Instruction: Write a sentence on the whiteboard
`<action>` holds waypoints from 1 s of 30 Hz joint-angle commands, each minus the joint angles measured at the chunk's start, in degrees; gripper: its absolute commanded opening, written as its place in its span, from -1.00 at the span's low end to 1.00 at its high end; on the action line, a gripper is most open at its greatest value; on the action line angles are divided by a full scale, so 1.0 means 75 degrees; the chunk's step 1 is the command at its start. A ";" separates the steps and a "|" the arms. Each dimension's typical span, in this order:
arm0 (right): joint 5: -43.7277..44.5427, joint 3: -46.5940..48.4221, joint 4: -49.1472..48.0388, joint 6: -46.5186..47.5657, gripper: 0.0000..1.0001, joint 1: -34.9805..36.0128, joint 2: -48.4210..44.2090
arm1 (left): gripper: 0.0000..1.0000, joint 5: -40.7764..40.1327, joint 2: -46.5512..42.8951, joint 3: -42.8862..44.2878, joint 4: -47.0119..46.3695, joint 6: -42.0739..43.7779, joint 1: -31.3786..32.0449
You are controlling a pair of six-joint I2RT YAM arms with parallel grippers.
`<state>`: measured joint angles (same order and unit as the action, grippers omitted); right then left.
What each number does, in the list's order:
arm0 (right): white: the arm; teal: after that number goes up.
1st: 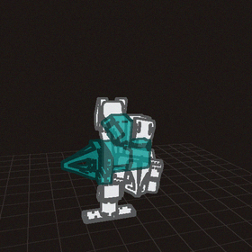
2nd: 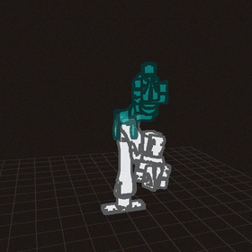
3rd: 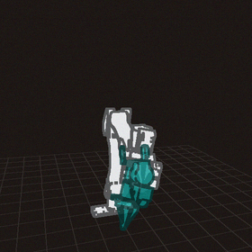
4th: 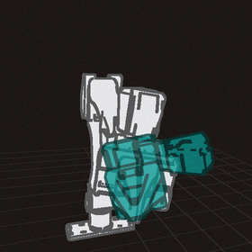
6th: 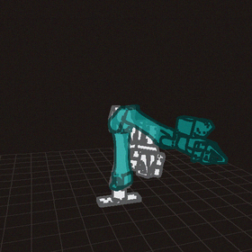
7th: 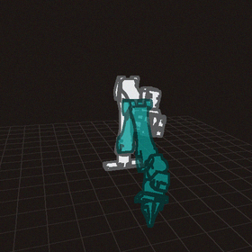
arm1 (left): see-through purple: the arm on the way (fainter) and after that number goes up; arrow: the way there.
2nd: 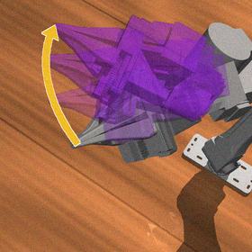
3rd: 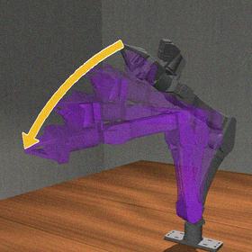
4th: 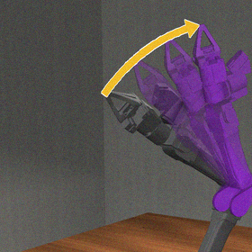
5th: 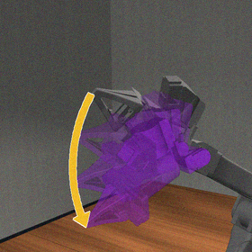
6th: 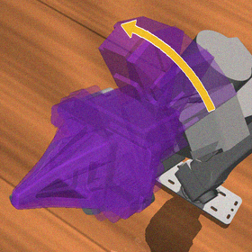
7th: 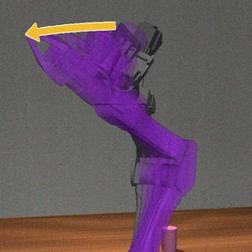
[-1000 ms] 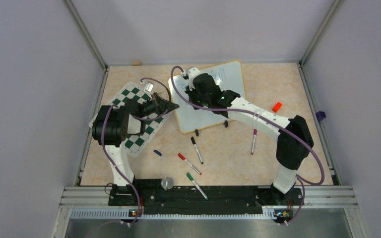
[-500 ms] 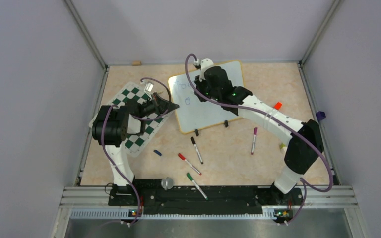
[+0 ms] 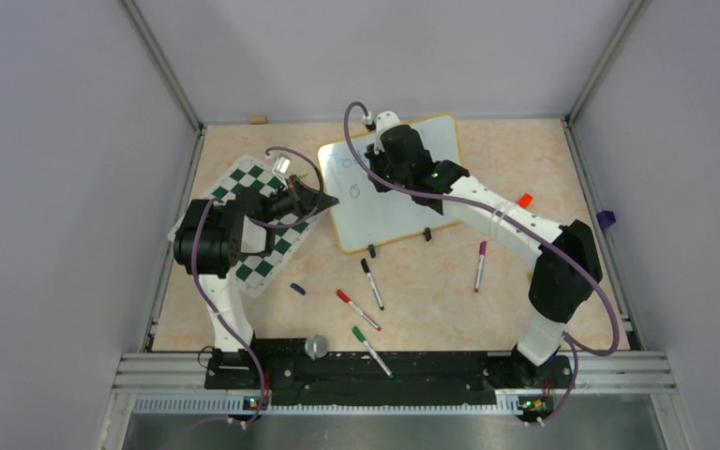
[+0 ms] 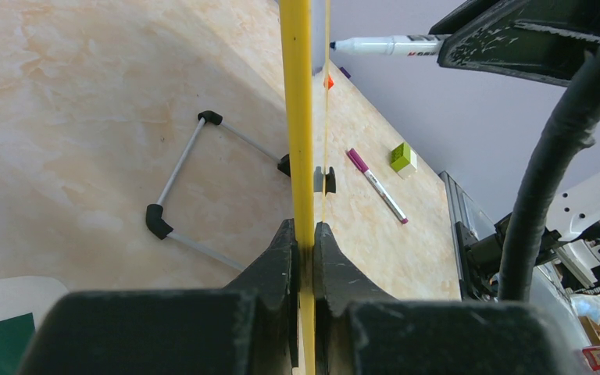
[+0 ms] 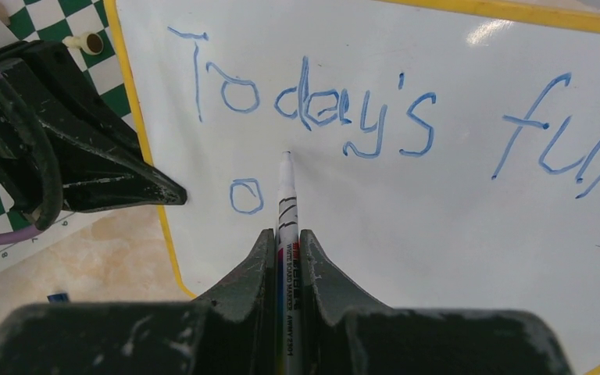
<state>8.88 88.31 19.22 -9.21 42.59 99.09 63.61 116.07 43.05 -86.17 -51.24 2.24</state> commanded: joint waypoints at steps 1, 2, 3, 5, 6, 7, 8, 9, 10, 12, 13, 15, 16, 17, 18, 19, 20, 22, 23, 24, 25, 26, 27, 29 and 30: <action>0.0158 0.0425 0.0002 -0.0022 -1.00 -0.0053 0.0062 | -1.00 0.0119 -0.0246 -0.0055 -0.0886 0.0633 -0.0052; 0.0155 0.0411 0.0003 -0.0024 -1.00 -0.0053 0.0056 | -1.00 0.0120 -0.0253 -0.0054 -0.0886 0.0629 -0.0050; 0.0161 0.0392 0.0003 -0.0025 -1.00 -0.0053 0.0037 | -1.00 0.0120 -0.0256 -0.0047 -0.0886 0.0634 -0.0052; 0.0144 0.0349 0.0003 -0.0036 -1.00 -0.0053 0.0046 | -1.00 0.0119 -0.0264 -0.0044 -0.0886 0.0643 -0.0052; 0.0167 0.0343 0.0003 -0.0034 -1.00 -0.0047 0.0051 | -1.00 0.0109 -0.0246 -0.0043 -0.0886 0.0634 -0.0053; 0.0190 0.0344 0.0003 -0.0037 -1.00 -0.0059 0.0049 | -1.00 0.0117 -0.0241 -0.0031 -0.0886 0.0627 -0.0051; 0.0203 0.0364 0.0003 -0.0036 -1.00 -0.0064 0.0053 | -1.00 0.0124 -0.0242 -0.0024 -0.0886 0.0628 -0.0052; 0.0224 0.0374 0.0003 -0.0034 -1.00 -0.0061 0.0067 | -1.00 0.0129 -0.0243 -0.0027 -0.0886 0.0622 -0.0048; 0.0238 0.0386 0.0003 -0.0038 -1.00 -0.0062 0.0076 | -1.00 0.0125 -0.0248 -0.0026 -0.0886 0.0623 -0.0045; 0.0261 0.0437 0.0025 -0.0037 -1.00 -0.0070 0.0117 | -1.00 0.0128 -0.0249 -0.0029 -0.0886 0.0623 -0.0051; 0.0319 0.0496 0.0076 -0.0030 -1.00 -0.0076 0.0151 | -1.00 0.0131 -0.0251 -0.0029 -0.0886 0.0623 -0.0052; 0.0389 0.0604 0.0196 -0.0031 -1.00 -0.0068 0.0248 | -1.00 0.0131 -0.0256 -0.0044 -0.0886 0.0640 -0.0053; 0.0395 0.0621 0.0216 -0.0026 -1.00 -0.0089 0.0271 | -1.00 0.0125 -0.0255 -0.0044 -0.0886 0.0643 -0.0047; 0.0394 0.0623 0.0225 -0.0023 -1.00 -0.0089 0.0304 | -1.00 0.0129 -0.0258 -0.0044 -0.0886 0.0636 -0.0050; 0.0384 0.0632 0.0222 -0.0011 -1.00 -0.0083 0.0342 | -1.00 0.0131 -0.0256 -0.0044 -0.0886 0.0638 -0.0044; 0.0374 0.0644 0.0222 -0.0012 -1.00 -0.0088 0.0375 | -1.00 0.0128 -0.0273 -0.0043 -0.0886 0.0640 -0.0049; 0.0372 0.0658 0.0234 0.0007 -1.00 -0.0078 0.0397 | -1.00 0.0128 -0.0274 -0.0049 -0.0886 0.0650 -0.0052; 0.0341 0.0679 0.0234 0.0009 -1.00 -0.0082 0.0430 | -1.00 0.0120 -0.0298 -0.0076 -0.0886 0.0664 -0.0051; 0.0338 0.0682 0.0234 0.0029 -1.00 -0.0086 0.0439 | -1.00 0.0120 -0.0299 -0.0085 -0.0886 0.0659 -0.0048; 0.0320 0.0688 0.0234 0.0022 -1.00 -0.0088 0.0445 | -1.00 0.0114 -0.0299 -0.0090 -0.0886 0.0661 -0.0046; 0.0297 0.0683 0.0234 0.0026 -1.00 -0.0080 0.0456 | -1.00 0.0113 -0.0299 -0.0095 -0.0886 0.0660 -0.0052; 0.0253 0.0676 0.0237 0.0032 -1.00 -0.0082 0.0453 | -1.00 0.0113 -0.0296 -0.0099 -0.0886 0.0659 -0.0053; 0.0208 0.0655 0.0230 0.0018 -1.00 -0.0086 0.0446 | -1.00 0.0106 -0.0306 -0.0100 -0.0886 0.0663 -0.0051; 0.0116 0.0610 0.0227 -0.0005 -1.00 -0.0078 0.0431 | -1.00 0.0101 -0.0308 -0.0123 -0.0886 0.0668 -0.0049; 0.0066 0.0586 0.0234 -0.0007 -1.00 -0.0081 0.0419 | -1.00 0.0097 -0.0322 -0.0120 -0.0886 0.0677 -0.0052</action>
<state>10.17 90.56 21.87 -9.19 42.57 101.12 63.51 116.07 42.94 -86.11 -51.24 2.24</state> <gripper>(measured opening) 0.092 0.056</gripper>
